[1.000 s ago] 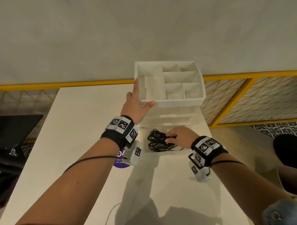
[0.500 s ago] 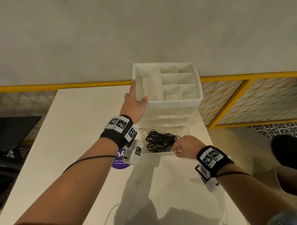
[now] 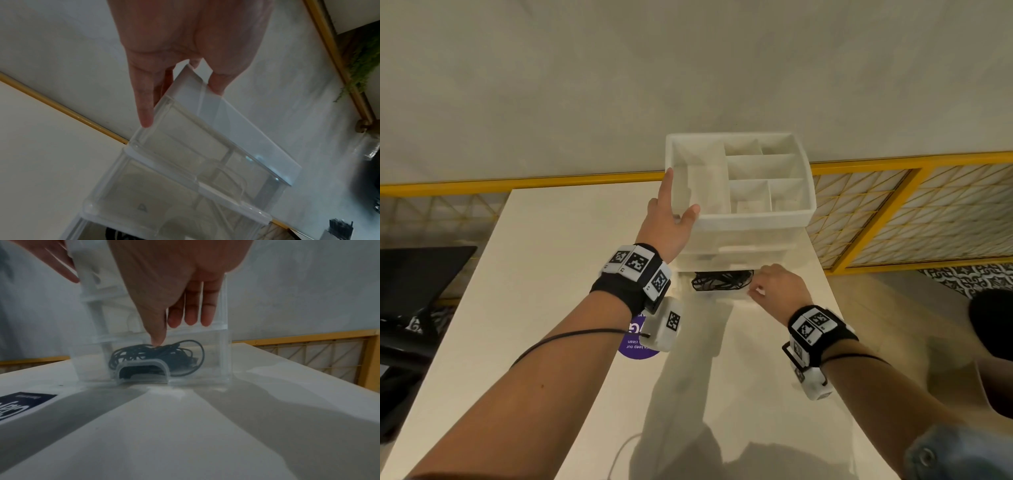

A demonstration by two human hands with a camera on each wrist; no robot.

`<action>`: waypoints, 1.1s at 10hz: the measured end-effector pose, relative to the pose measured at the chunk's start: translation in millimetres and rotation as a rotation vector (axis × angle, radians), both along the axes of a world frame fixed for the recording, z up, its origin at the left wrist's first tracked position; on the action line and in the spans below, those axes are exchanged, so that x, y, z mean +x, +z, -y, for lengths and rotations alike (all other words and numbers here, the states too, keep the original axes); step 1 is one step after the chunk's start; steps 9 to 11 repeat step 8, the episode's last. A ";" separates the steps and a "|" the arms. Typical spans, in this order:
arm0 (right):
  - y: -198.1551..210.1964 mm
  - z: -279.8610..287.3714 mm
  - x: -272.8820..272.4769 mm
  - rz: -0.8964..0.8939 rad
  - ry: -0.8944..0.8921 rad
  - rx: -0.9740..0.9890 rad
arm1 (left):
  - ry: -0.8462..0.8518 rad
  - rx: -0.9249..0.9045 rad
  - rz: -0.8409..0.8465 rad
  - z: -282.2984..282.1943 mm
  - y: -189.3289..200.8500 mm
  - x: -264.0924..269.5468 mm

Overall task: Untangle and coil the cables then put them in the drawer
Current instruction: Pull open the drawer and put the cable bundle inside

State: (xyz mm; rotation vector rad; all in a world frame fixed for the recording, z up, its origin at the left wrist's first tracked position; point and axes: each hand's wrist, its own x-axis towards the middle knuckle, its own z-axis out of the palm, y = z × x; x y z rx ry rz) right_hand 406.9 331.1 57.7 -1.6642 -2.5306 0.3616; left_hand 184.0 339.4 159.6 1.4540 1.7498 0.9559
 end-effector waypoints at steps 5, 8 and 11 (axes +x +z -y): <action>-16.3 -22.4 -22.3 -0.152 -0.259 -0.050 | -0.042 0.003 0.030 -3.4 -3.9 -6.7; -19.4 -7.1 -15.4 -0.230 -0.275 -0.130 | -0.006 -0.014 -0.034 1.1 -3.1 -12.1; -19.4 -7.1 -15.4 -0.230 -0.275 -0.130 | -0.006 -0.014 -0.034 1.1 -3.1 -12.1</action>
